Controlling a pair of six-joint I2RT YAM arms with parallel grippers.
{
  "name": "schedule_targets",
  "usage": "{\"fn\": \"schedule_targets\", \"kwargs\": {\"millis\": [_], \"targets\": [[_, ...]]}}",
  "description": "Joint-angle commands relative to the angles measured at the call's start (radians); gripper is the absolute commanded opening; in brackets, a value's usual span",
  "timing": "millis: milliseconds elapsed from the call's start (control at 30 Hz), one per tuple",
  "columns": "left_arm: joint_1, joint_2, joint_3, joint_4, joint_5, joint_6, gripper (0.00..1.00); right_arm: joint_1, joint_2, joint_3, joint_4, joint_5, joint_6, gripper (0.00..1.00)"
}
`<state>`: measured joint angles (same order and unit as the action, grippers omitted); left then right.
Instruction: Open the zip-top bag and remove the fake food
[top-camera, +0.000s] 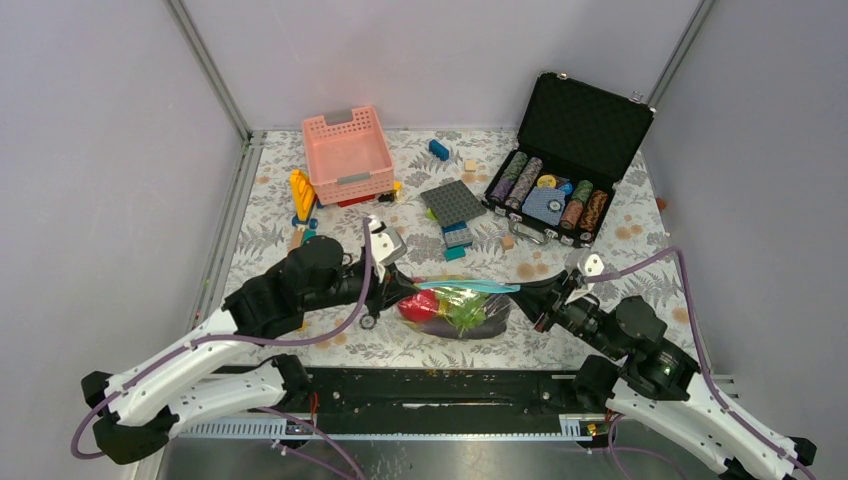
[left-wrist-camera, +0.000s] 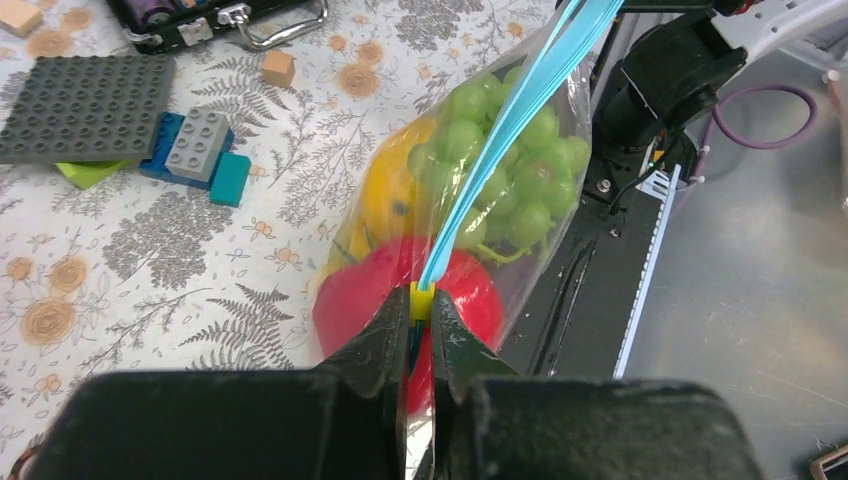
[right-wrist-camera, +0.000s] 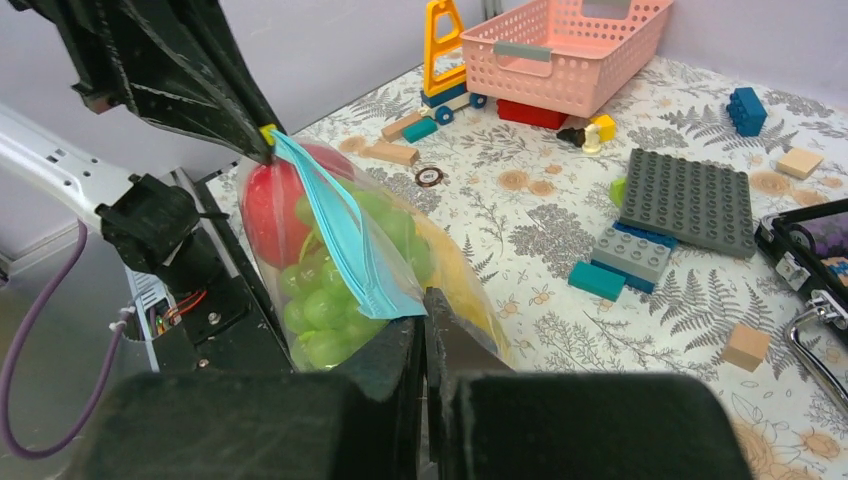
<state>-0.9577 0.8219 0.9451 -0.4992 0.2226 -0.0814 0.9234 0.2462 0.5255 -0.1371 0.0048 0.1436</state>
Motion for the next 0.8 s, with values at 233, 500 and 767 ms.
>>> {"fn": "schedule_targets", "kwargs": {"millis": [233, 500, 767], "targets": [[0.017, -0.172, -0.050, -0.153, -0.298, -0.033, 0.00, -0.009, -0.109, -0.041, -0.042, 0.237, 0.039, 0.00], [0.017, -0.192, -0.076, -0.183, -0.314, -0.035, 0.00, -0.009, -0.132, -0.053, -0.062, 0.235, 0.044, 0.00], [0.017, -0.165, -0.063, -0.156, -0.264, 0.004, 0.00, -0.009, -0.053, 0.001, -0.115, 0.111, -0.004, 0.23]]}}
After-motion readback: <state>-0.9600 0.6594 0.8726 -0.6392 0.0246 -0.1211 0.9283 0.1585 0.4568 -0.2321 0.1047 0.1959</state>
